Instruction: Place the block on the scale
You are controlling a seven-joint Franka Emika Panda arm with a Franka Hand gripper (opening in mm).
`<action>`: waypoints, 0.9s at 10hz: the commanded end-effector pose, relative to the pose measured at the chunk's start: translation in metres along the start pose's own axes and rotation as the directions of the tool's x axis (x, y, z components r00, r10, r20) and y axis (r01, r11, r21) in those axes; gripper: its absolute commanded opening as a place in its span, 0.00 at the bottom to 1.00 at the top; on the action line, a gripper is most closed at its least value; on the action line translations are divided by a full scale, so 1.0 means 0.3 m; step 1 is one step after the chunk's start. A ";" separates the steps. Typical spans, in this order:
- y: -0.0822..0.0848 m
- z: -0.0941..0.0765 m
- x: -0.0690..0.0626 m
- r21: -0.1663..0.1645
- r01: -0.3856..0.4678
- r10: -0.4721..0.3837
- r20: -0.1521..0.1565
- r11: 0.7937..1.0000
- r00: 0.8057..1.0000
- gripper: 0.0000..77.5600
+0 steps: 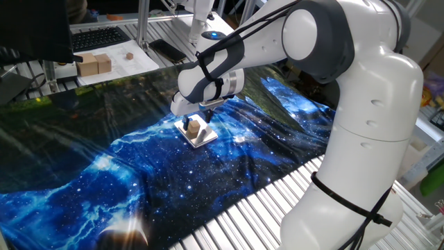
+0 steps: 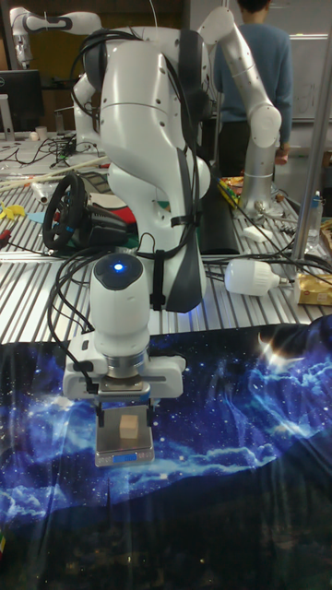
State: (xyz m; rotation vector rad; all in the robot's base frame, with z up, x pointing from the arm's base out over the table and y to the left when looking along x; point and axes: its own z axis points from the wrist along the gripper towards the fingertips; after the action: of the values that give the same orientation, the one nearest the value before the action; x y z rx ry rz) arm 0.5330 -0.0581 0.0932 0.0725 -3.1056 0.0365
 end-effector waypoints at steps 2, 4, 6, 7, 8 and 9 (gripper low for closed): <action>-0.001 -0.002 -0.004 0.006 -0.004 0.004 0.007 1.000 1.000 1.00; 0.028 -0.034 0.007 0.007 -0.054 0.053 0.012 0.999 0.998 1.00; 0.030 -0.043 0.010 0.008 -0.055 0.055 0.012 0.998 0.998 1.00; 0.032 -0.048 0.012 0.010 -0.060 0.060 0.012 0.998 0.998 1.00; 0.034 -0.053 0.013 0.011 -0.063 0.063 0.012 0.998 0.998 1.00; 0.040 -0.073 0.020 0.011 -0.075 0.075 0.009 0.997 0.997 1.00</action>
State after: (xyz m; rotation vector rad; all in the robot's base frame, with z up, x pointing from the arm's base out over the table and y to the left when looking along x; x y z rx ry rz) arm 0.5291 -0.0486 0.1063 -0.0181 -3.1156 0.0510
